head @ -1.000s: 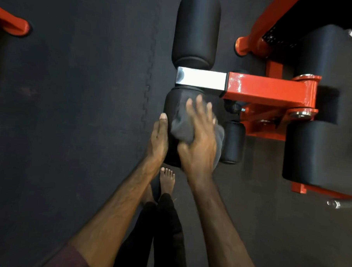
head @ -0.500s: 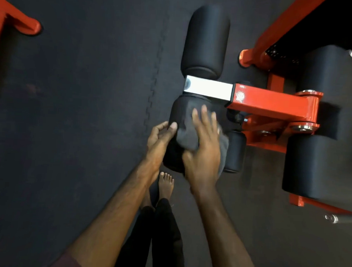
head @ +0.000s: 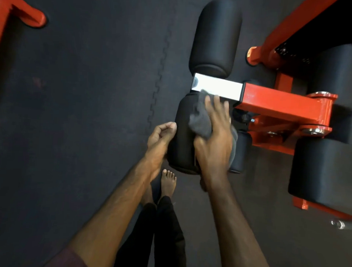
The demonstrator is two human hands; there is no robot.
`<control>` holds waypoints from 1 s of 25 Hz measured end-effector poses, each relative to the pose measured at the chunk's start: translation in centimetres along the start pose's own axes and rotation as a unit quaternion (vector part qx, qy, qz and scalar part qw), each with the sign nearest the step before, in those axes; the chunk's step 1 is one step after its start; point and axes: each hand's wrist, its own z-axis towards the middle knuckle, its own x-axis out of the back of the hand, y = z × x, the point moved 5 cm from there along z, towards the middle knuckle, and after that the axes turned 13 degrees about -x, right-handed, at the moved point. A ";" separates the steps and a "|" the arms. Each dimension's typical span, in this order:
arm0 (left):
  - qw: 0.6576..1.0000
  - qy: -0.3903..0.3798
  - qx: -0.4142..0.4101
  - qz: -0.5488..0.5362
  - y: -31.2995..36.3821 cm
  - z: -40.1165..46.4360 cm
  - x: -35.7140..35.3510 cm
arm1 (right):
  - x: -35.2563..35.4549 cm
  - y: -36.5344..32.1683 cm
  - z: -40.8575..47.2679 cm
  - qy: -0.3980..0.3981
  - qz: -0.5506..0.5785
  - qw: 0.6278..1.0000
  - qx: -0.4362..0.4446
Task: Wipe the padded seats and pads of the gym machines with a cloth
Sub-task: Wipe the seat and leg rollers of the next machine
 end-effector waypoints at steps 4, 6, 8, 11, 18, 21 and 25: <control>0.999 -0.023 0.006 0.028 1.1 0.6 -1.1 | -0.1 1.1 -7.7 -0.022 -0.049 0.998 0.022; 0.998 -0.059 0.004 0.030 0.9 0.7 -1.8 | -0.9 -0.2 -4.7 -0.027 -0.048 0.998 0.039; 0.996 -0.084 0.003 0.023 0.7 0.5 -1.7 | -1.4 -1.2 0.1 -0.010 -0.044 0.999 0.021; 0.995 -0.081 -0.023 0.057 0.5 0.3 -1.1 | -0.7 -0.3 3.2 0.013 0.008 1.000 0.010; 0.994 -0.019 -0.033 0.100 0.7 1.3 -1.3 | -1.0 0.8 -6.5 -0.025 -0.097 0.992 0.076; 0.995 -0.049 -0.017 0.091 -0.6 1.7 -0.9 | -1.3 -1.1 1.1 -0.009 -0.058 0.998 0.031; 0.996 -0.064 -0.032 0.060 0.5 1.0 -1.7 | -1.3 -1.6 1.3 -0.015 -0.103 0.994 0.043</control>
